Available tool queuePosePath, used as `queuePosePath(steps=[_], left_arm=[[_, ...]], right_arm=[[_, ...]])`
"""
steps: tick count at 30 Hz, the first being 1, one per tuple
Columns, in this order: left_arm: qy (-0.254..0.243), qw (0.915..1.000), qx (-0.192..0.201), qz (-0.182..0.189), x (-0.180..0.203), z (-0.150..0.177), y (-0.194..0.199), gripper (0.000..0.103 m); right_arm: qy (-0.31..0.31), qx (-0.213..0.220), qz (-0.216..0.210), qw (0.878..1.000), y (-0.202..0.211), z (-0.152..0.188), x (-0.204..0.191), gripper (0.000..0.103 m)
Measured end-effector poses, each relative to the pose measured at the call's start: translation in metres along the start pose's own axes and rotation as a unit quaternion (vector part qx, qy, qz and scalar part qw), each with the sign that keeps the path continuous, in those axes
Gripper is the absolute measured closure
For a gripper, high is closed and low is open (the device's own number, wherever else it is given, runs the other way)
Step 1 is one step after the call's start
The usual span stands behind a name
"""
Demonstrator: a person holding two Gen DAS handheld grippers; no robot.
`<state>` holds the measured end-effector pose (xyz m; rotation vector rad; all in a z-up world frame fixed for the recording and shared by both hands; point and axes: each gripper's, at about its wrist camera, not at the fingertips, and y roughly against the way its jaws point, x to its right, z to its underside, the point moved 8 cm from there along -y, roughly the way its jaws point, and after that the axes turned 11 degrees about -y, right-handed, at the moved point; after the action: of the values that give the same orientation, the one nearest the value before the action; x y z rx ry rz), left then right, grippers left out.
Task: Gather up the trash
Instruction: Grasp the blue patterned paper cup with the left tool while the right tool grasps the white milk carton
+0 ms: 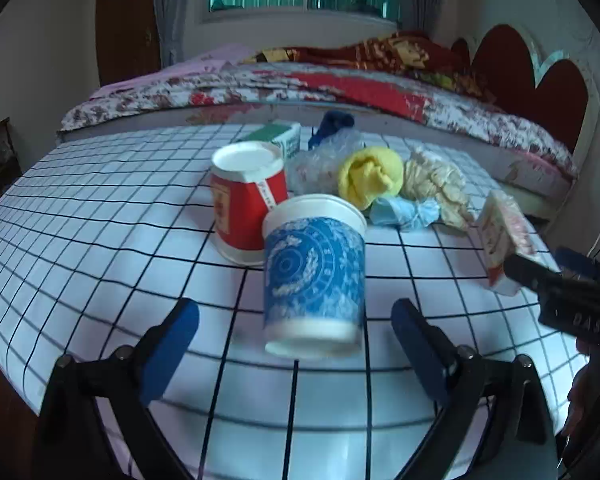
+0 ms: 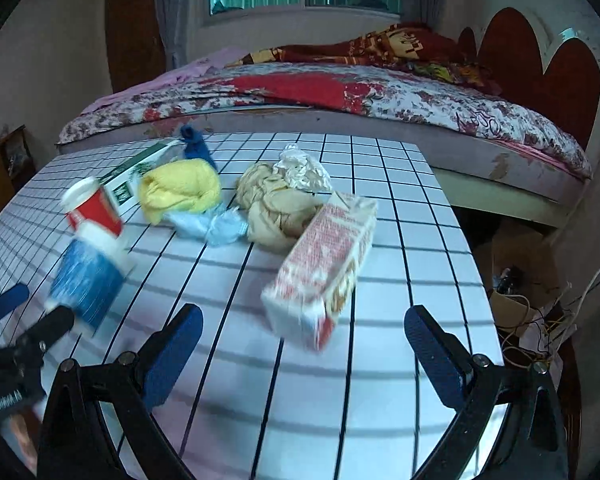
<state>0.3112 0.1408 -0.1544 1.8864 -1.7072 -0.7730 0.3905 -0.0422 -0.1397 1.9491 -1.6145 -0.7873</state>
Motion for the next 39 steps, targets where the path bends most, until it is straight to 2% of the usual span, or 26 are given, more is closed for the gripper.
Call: queuePosePath(steps=[2,6,9,10,12,13,14,20,39], left_arm=[[0.0,1.0,-0.005,0.006,0.001,-0.001,-0.004,0.012],[-0.004,0.9997,-0.023,0.003,0.001,-0.001,-0.015,0.013],[-0.005,0.9993,-0.037,0.004,0.003,0.001,-0.022,0.017],[-0.006,0.9991,-0.042,0.005,0.003,0.001,-0.024,0.021],[-0.008,0.9986,-0.05,0.011,0.006,0.005,-0.027,0.036],[-0.011,0.9986,-0.051,0.01,0.007,0.005,-0.026,0.043],[-0.016,0.9988,-0.046,0.01,0.009,0.005,-0.023,0.045],[-0.04,0.9989,-0.016,0.017,0.024,0.002,0.003,0.048],[-0.07,0.9938,0.068,0.053,0.08,0.007,0.098,0.048]], right_arm=[[-0.009,-0.01,0.001,1.0,-0.011,-0.004,0.004,0.008],[-0.022,-0.028,0.0,0.999,-0.025,-0.005,0.015,0.024],[-0.029,-0.039,-0.006,0.999,-0.028,-0.001,0.022,0.042],[-0.031,-0.042,-0.005,0.999,-0.029,0.001,0.023,0.049],[-0.032,-0.048,-0.005,0.998,-0.03,0.004,0.027,0.05],[-0.032,-0.05,-0.007,0.998,-0.029,0.006,0.028,0.054],[-0.031,-0.047,-0.006,0.998,-0.028,0.007,0.03,0.067],[-0.022,-0.017,-0.02,0.999,-0.003,0.011,0.034,0.068],[-0.019,0.078,-0.035,0.996,0.128,0.041,0.068,0.068]])
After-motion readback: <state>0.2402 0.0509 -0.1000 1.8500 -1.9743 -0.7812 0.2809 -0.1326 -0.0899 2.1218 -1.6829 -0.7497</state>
